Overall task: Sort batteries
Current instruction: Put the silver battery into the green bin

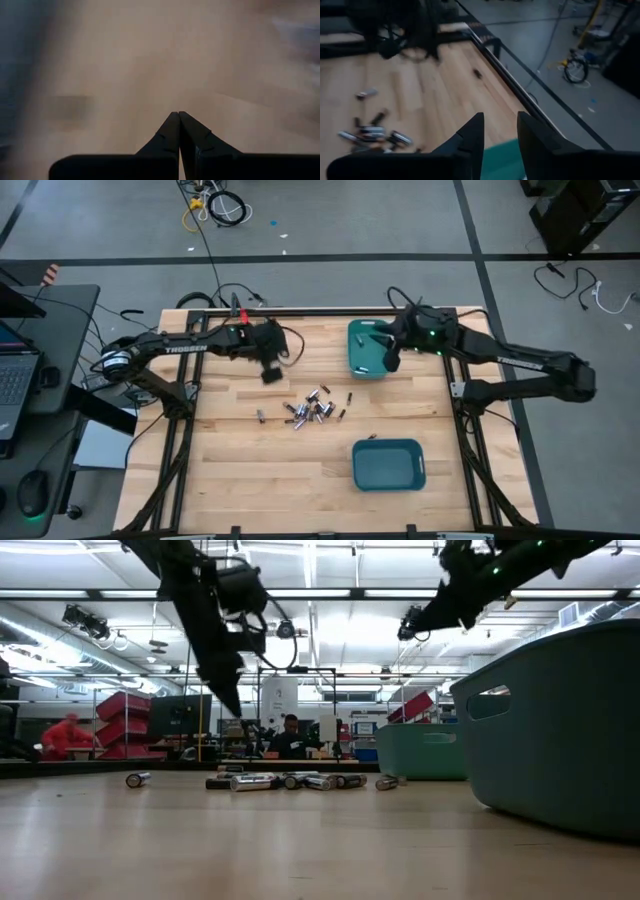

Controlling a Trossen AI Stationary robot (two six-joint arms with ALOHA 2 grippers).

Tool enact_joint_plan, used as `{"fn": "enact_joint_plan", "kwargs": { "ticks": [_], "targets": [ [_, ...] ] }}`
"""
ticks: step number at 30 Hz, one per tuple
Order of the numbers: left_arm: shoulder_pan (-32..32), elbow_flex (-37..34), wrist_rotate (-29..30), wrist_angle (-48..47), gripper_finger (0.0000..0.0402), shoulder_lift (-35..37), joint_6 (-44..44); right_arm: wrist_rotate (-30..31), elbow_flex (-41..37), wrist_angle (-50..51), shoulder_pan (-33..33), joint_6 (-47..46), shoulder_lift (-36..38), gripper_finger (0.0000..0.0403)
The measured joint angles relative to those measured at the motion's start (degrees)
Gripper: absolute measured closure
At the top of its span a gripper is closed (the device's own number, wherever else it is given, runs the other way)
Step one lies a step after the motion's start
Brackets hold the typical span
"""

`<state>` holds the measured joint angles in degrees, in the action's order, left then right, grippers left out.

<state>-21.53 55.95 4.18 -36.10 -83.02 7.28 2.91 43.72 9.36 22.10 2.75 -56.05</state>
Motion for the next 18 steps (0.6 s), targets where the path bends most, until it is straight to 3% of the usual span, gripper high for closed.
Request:
{"fn": "enact_joint_plan", "kwargs": {
  "ticks": [2, 3, 10, 18],
  "targets": [
    [0.5, -0.5, -11.8, -2.9, 0.04, 0.0, 0.1, 0.0, 0.0, 0.9, -1.5, -0.2, 1.0, 0.0302],
    [1.3, -0.8, -14.4, -4.1, 0.04, 0.0, 0.0, 0.0, 0.0, 1.2, -2.1, -0.2, 1.2, 0.0302],
    [9.3, -1.1, -9.0, -20.1, 0.0401, 0.0, -9.5, 0.4, 0.0, 1.5, -4.5, -1.1, 0.3, 0.0303],
    [16.9, -1.1, -7.8, -23.4, 0.0399, 0.0, -26.0, 0.5, 0.0, 1.5, -4.5, -1.7, -1.6, 0.0304]
  ]
}}
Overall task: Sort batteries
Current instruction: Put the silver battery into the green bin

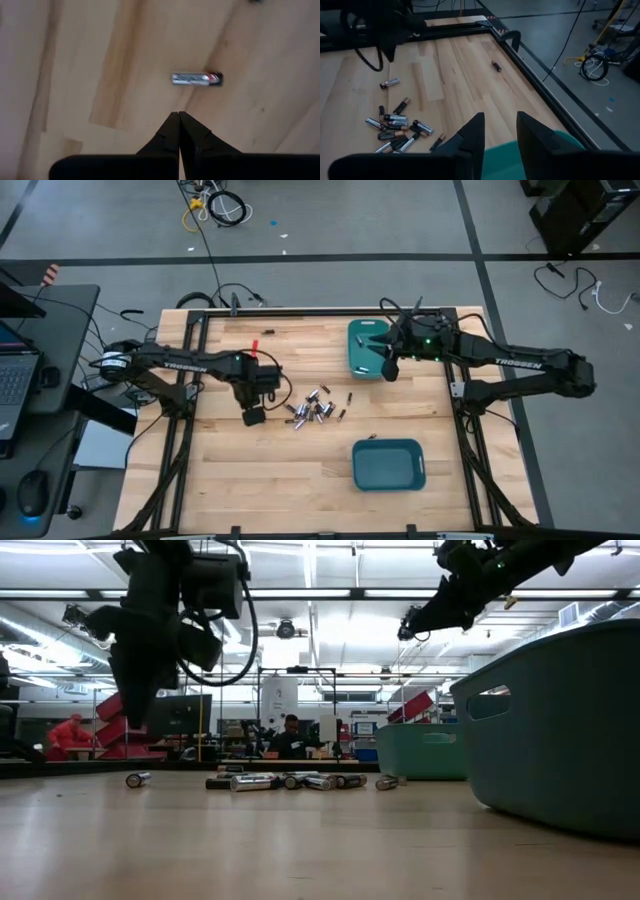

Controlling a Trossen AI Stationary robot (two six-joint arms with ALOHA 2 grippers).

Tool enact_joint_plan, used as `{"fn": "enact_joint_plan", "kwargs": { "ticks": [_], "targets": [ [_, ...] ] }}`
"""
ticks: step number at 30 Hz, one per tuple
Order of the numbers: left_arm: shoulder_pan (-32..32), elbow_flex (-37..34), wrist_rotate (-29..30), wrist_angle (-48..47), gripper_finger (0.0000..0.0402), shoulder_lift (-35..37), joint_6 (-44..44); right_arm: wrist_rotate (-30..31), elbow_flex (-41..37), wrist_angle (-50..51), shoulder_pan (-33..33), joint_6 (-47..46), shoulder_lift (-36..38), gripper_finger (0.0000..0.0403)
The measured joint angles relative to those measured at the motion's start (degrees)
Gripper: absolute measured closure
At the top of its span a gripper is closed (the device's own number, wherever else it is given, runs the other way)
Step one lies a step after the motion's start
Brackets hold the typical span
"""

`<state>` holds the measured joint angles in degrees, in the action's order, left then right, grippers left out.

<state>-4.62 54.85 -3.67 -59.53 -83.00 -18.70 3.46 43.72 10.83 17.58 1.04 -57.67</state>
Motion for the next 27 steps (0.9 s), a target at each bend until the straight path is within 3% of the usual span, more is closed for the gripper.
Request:
{"fn": "enact_joint_plan", "kwargs": {
  "ticks": [6, 14, 21, 27],
  "targets": [
    [2.1, 0.0, 6.0, 0.0, 0.0382, 0.0, -16.1, 0.0, 0.0, -0.3, 0.0, -0.4, -1.2, 0.0304],
    [5.2, 0.0, 8.2, 3.6, 0.0352, 0.0, -27.2, 0.0, 0.0, -0.5, 0.0, 0.5, -1.3, 0.0306],
    [9.5, 0.0, 8.7, 4.0, 0.0304, 0.0, -38.8, -0.2, 0.0, -0.1, 0.0, 2.0, -1.3, 0.0307],
    [14.4, 0.0, 13.8, 4.0, 0.0262, -0.1, -52.8, -1.0, 0.0, -0.1, 0.0, 2.5, -1.3, 0.0306]
  ]
}}
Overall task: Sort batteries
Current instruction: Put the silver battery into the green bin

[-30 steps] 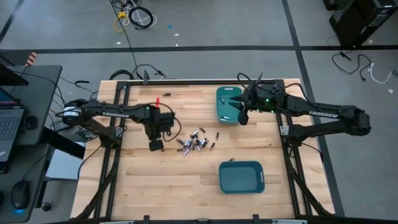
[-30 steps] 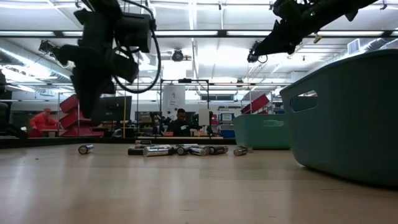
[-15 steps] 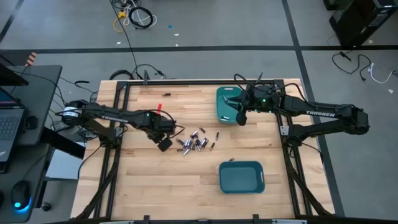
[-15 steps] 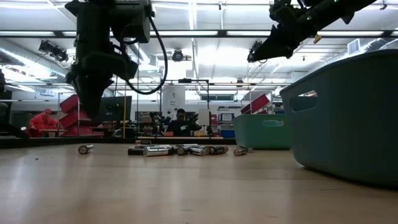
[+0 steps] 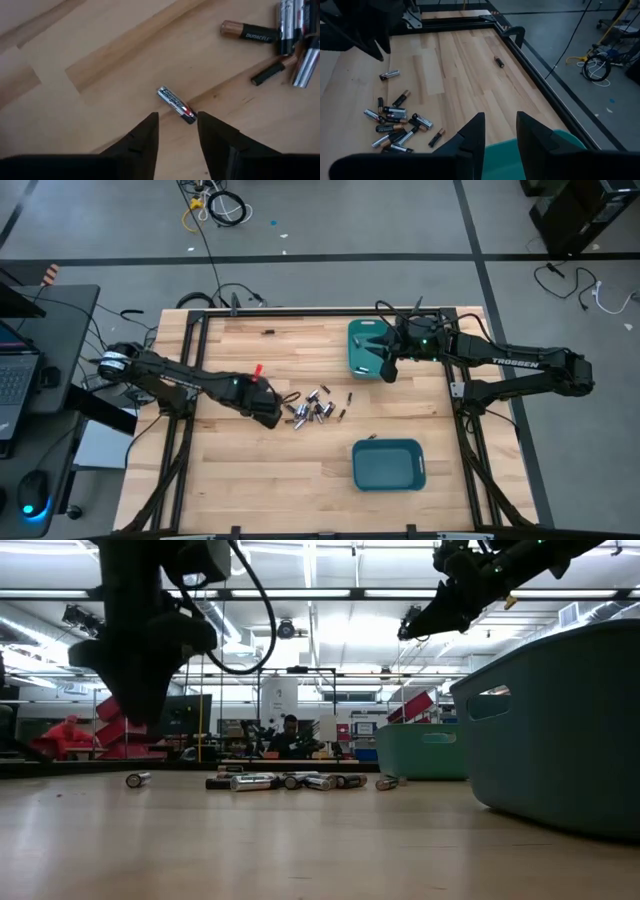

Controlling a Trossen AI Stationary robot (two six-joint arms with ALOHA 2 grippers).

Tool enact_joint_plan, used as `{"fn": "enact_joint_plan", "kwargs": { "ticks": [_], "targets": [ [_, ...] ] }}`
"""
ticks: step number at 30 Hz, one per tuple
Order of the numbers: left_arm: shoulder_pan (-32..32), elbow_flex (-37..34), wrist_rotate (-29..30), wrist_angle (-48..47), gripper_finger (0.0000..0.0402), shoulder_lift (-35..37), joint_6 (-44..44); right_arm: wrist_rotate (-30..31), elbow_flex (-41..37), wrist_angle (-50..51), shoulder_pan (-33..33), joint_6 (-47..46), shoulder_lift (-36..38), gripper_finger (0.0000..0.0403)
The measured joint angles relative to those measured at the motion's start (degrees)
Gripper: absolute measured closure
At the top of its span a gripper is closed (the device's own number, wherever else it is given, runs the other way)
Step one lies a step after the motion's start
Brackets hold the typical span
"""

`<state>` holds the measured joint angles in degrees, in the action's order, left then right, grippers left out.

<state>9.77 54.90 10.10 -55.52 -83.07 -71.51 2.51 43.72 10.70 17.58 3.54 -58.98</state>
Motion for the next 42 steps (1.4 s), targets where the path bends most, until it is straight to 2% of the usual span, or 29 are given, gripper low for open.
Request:
{"fn": "enact_joint_plan", "kwargs": {
  "ticks": [5, 11, 18, 24, 37, 42],
  "targets": [
    [4.6, 0.1, 4.0, 1.0, 0.0248, -0.7, -7.2, -2.7, 0.0, 0.0, 0.0, 0.1, 0.0, 0.0308],
    [7.2, 0.1, 7.0, 1.9, 0.0247, -3.3, -12.8, -3.8, 0.0, 0.1, -0.6, -0.3, 0.0, 0.0308],
    [7.6, 0.1, 8.1, 1.9, 0.0247, -8.4, -13.5, -3.8, 0.0, 0.2, -3.5, -0.5, 0.0, 0.0309],
    [7.6, 0.1, 6.7, 1.9, 0.0247, -12.0, -13.8, -3.8, 0.0, 0.2, -5.1, -1.4, 0.0, 0.0311],
    [7.6, 0.1, 7.5, 1.8, 0.0247, -12.9, -14.2, -3.4, 0.0, 0.1, -5.2, -2.1, 0.0, 0.0311],
    [7.6, 0.1, 9.9, 1.8, 0.0247, -12.9, -12.9, -3.4, 0.0, -1.0, -5.2, -2.1, 0.0, 0.0311]
  ]
}}
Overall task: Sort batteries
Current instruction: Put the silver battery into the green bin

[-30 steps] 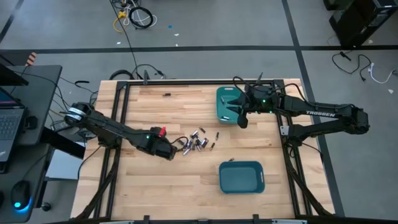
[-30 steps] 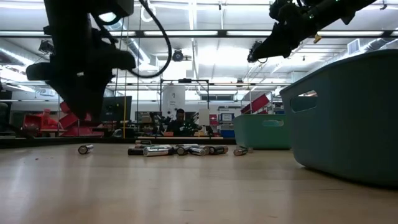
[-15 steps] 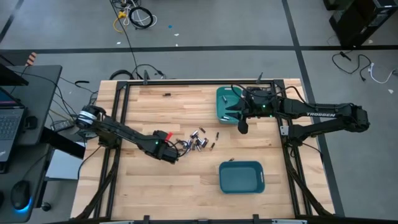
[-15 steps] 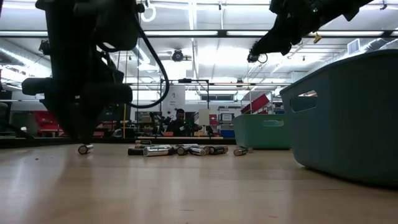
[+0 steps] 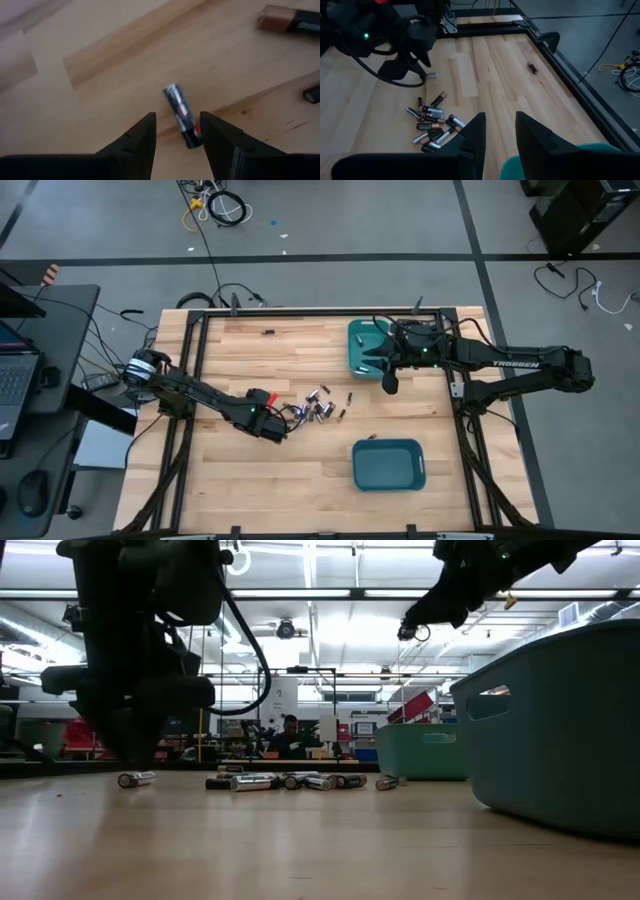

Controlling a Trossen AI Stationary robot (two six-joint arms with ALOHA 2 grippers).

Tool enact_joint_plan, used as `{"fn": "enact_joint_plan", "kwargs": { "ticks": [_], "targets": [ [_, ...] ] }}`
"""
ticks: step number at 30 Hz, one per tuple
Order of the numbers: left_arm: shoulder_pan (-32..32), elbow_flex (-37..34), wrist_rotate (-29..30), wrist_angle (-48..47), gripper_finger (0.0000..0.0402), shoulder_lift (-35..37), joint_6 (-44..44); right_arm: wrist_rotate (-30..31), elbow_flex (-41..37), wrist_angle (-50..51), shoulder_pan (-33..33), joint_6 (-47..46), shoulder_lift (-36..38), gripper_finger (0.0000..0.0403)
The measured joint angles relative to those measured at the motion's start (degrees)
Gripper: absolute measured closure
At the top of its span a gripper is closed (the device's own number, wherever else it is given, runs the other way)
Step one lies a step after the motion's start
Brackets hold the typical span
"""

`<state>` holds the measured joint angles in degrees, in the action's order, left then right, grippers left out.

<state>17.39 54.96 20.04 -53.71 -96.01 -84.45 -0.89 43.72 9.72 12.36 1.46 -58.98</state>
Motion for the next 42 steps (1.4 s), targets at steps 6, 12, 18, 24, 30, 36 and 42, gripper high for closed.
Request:
{"fn": "enact_joint_plan", "kwargs": {
  "ticks": [6, 12, 18, 24, 30, 36, 42],
  "targets": [
    [0.0, 0.0, 1.1, 0.3, 0.0247, 0.0, 3.0, 0.0, 0.0, -0.8, 0.0, 0.0, 0.0, 0.0312],
    [0.0, -2.6, 1.1, 6.1, 0.0247, 0.0, 4.9, 0.0, 0.0, -0.8, 0.0, -0.9, 0.0, 0.0312],
    [0.1, -6.7, 1.6, 12.0, 0.0247, 0.3, 4.9, 0.0, 0.0, -1.0, 0.0, -2.7, 0.0, 0.0312],
    [0.4, -7.8, 3.1, 13.1, 0.0247, 0.2, 6.0, 0.0, 0.0, -1.1, 0.0, -3.9, 0.0, 0.0312],
    [0.9, -8.0, 3.9, 13.6, 0.0248, 0.2, 6.3, 0.0, 0.0, -1.1, 0.0, -4.3, 0.0, 0.0312],
    [1.5, -8.0, 4.3, 13.7, 0.0262, 0.1, 6.3, 0.0, 0.0, -1.1, 0.0, -4.3, 0.0, 0.0312],
    [2.5, -8.9, 4.8, 14.7, 0.0289, 0.1, 6.3, 0.0, 0.0, -1.1, 0.0, -4.3, 0.0, 0.0312]
  ]
}}
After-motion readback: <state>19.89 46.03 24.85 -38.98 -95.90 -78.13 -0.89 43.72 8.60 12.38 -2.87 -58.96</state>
